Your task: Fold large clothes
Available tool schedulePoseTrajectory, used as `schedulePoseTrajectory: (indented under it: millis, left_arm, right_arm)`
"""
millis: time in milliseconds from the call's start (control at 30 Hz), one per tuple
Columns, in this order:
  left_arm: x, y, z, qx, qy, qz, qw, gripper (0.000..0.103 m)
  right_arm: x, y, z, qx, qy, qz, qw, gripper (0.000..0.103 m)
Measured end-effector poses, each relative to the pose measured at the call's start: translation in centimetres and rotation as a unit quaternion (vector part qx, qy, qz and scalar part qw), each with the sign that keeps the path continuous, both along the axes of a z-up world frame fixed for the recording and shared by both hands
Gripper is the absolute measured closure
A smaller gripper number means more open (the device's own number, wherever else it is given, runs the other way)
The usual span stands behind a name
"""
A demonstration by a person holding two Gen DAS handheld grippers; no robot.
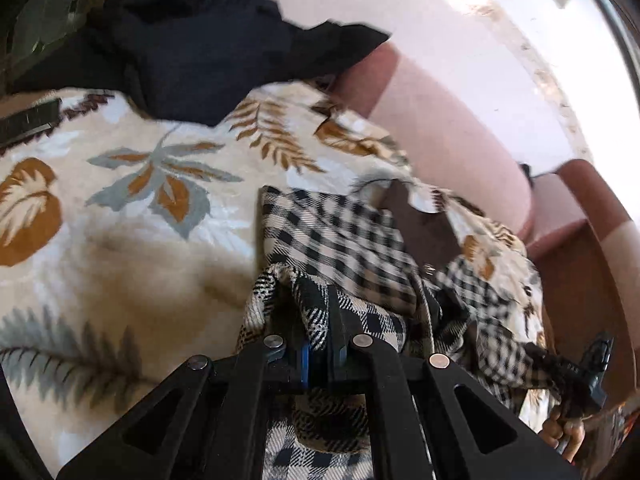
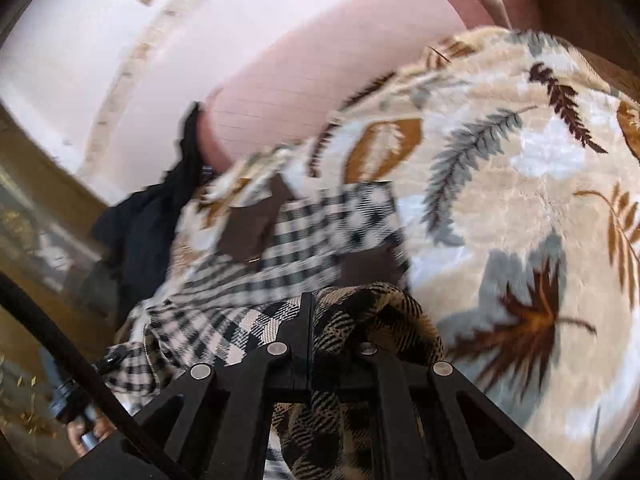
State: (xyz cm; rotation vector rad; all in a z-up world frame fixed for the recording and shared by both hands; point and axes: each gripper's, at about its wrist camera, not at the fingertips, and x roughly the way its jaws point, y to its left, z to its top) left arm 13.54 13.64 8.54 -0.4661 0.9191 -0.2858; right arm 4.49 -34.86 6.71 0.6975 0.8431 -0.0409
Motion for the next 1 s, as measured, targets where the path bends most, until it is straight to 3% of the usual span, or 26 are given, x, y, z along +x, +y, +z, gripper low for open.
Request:
schedulePoseTrajectory:
  millis: [100,400,500,567,633,733,900,1000]
  left_arm:
    - [2.3,-0.1,-0.6,-0.011,0.007,-0.001,0.9999,0.098]
    - [8.2,-0.9,-1.0,-0.043,0.001,0.012,0.999,0.097]
    - [9.5,-0.6,-1.8,-0.077,0.014,0.02,0.9967,0.096]
    - [10.2,-0.3,-2.1,-0.102,0.015,0.022,0.9944,0.096]
    - [10.6,0.0,-2.1,-0.123,0.014,0.023,0.9921,0.095]
    - [10.8,0.4,-2.1,-0.147,0.013,0.026,0.9886,0.094]
    - [10.5,1.3,-1.4,-0.187,0.006,0.033,0.9818,0.088]
    - [10.1,1.6,-0.6,-0.2,-0.005,0.036,0.9792,0.074]
  right_arm:
    - [2.2,-1.2,-1.6,0.015,0.016,-0.004,1.0,0.096]
    - [7.1,-5.1,-3.6,0.064,0.002,-0.026,0.998,0.096]
    - [8.7,-5.9,-4.8,0.078,0.011,-0.026,0.997,0.094]
    - [9.5,-6.2,-5.2,0.077,0.009,-0.026,0.997,0.084]
    - [9.9,-6.4,-5.3,0.081,0.001,-0.03,0.996,0.063]
    - [10.0,-7.0,-5.0,0.068,-0.013,-0.053,0.996,0.041]
    - [9.5,-8.1,-4.5,0.071,-0.02,-0.073,0.995,0.041]
    - [9.2,-7.9,-3.6,0.054,-0.027,-0.07,0.996,0.04]
